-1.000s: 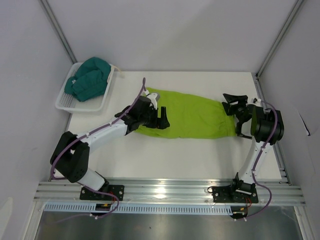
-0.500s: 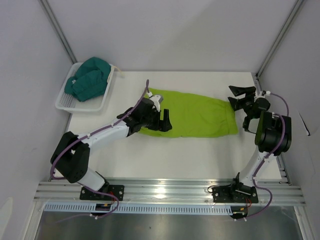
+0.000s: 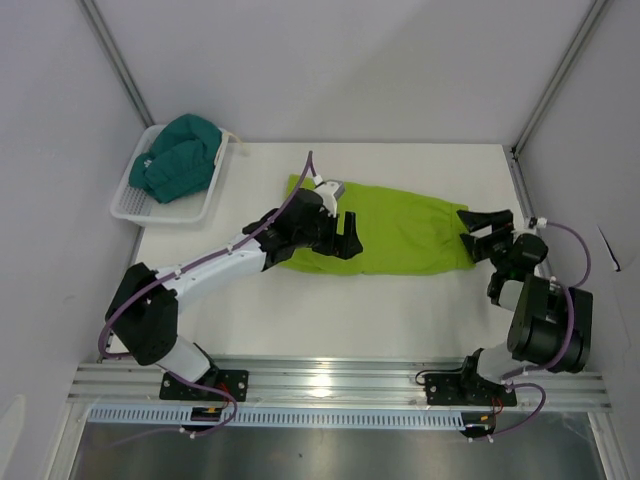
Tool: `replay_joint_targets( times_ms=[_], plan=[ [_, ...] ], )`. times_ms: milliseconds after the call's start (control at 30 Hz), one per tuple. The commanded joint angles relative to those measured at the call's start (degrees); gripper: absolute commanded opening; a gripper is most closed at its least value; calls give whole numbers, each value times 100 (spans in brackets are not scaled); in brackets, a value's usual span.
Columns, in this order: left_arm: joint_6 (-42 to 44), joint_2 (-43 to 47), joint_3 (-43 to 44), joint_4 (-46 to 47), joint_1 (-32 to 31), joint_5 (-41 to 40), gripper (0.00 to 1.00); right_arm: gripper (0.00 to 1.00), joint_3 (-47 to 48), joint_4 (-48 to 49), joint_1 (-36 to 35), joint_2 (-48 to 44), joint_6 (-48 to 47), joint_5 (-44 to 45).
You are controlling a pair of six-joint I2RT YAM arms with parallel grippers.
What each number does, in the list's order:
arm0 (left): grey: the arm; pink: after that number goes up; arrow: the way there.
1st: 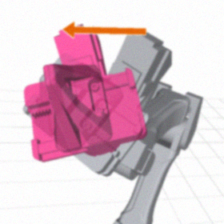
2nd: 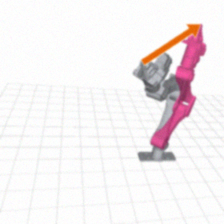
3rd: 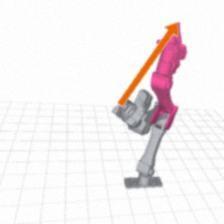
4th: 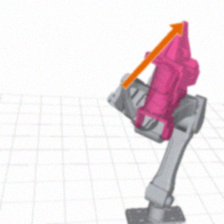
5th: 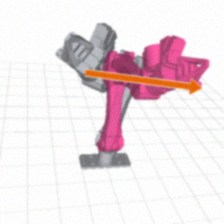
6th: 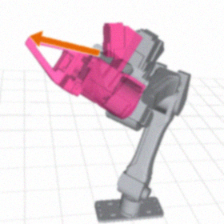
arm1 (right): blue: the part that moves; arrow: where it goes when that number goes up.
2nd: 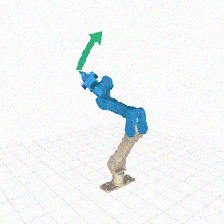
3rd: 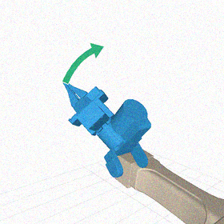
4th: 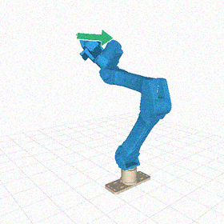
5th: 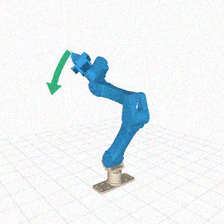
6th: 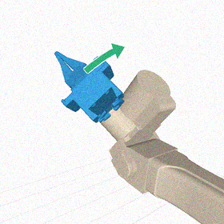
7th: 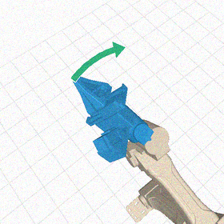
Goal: Fold and stack the shorts
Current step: Fold the shorts
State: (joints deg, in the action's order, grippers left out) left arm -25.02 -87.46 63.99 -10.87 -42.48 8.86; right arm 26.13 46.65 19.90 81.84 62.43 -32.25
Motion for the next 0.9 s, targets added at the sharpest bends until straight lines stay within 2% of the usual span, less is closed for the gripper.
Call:
replay_joint_targets(
  times_ms=[0,133,167,233,267,367,600,733,767,867],
  plan=[
    [41,-17,202,-20,-85,-148,88,97,-590,1036,49,726,75,43],
    [32,10,176,-38,-120,-183,88,96,-767,2162,58,2061,391,44],
    [32,1,176,-55,-129,-192,88,95,-767,2686,75,2603,645,-35],
    [49,1,193,-64,-129,-210,88,93,-811,3677,145,3046,962,-158],
    [49,1,211,-73,-129,-218,88,93,-829,3841,172,3266,1207,-237],
    [58,-43,316,-99,-138,-210,88,93,-794,3711,207,3198,1166,-317],
    [49,-508,1010,-230,-243,-122,88,94,-873,2447,207,1960,605,-326],
    [-12,-1000,1668,-135,-401,-60,88,96,-864,352,207,669,-291,-72],
    [-64,-1219,1739,-30,-454,-43,88,97,-881,23,225,101,-450,60],
    [-389,-1545,1784,664,-507,212,88,99,-873,-1278,286,-1016,-890,297]
  ],
)
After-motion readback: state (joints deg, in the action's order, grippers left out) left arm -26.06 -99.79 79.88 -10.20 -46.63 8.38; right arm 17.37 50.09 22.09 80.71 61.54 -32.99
